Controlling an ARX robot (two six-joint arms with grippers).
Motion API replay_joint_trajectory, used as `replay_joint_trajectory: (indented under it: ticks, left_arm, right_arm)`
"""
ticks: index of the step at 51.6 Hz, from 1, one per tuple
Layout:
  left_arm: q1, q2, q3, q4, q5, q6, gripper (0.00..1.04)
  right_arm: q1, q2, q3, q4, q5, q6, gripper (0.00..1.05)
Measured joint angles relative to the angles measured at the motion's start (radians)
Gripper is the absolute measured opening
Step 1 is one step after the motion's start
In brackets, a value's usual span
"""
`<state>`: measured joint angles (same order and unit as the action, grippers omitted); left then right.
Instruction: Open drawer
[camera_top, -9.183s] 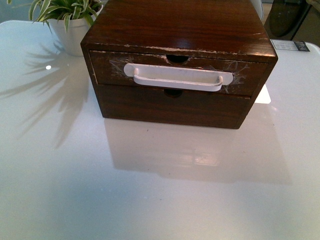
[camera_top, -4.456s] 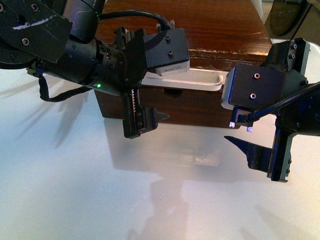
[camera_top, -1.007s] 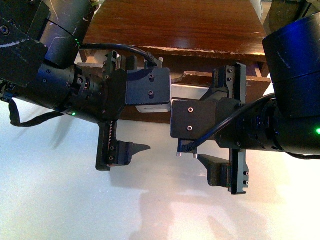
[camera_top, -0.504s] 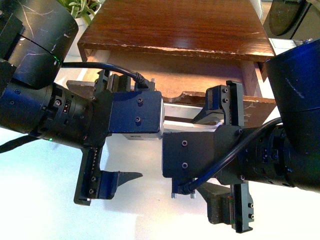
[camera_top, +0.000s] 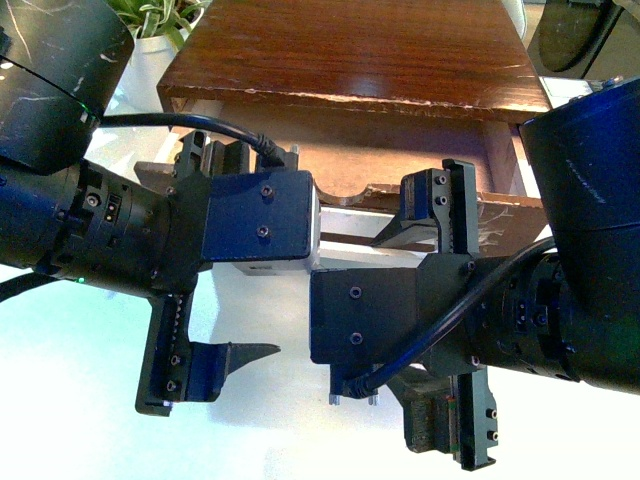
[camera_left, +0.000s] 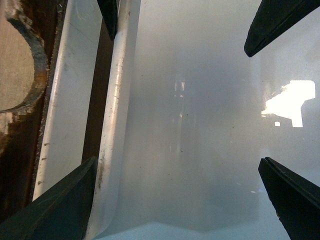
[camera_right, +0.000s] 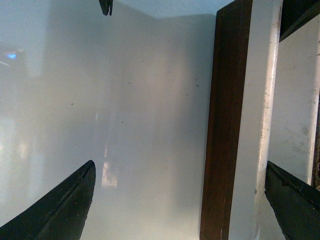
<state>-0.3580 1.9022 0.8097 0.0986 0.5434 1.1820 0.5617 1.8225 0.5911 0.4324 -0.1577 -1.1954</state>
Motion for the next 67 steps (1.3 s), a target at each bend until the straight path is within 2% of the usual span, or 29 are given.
replay_joint_trajectory:
  ticks: [14,25,34,40,47,57,67]
  left_arm:
    - [0.032,-0.093,-0.014,0.005,0.025,-0.068,0.96]
    - [0.096,-0.211,-0.032,0.066,0.038,-0.226,0.96]
    - [0.253,-0.346,-0.082,0.143,0.059,-0.457,0.96]
    - [0.393,-0.455,-0.102,0.186,0.077,-0.705,0.96]
    - [0.578,-0.624,-0.155,0.150,0.175,-0.975,0.96]
    - [0.734,-0.779,-0.224,0.110,0.260,-1.192,0.96]
    - [0.847,-0.849,-0.278,0.084,0.291,-1.321,0.96]
  right_arm:
    - [-0.021,-0.113,-0.032,-0.033,-0.037,0.000,0.96]
    - [-0.085,-0.269,-0.084,-0.041,-0.045,0.037,0.96]
    - [-0.233,-0.474,-0.189,-0.051,-0.085,0.159,0.96]
    - [-0.358,-0.686,-0.229,-0.125,-0.129,0.345,0.96]
    - [-0.478,-0.948,-0.246,-0.237,-0.119,0.589,0.96]
    - [-0.529,-1.143,-0.272,-0.331,-0.029,0.782,0.96]
    - [-0.549,-1.254,-0.294,-0.407,-0.003,0.902,0.96]
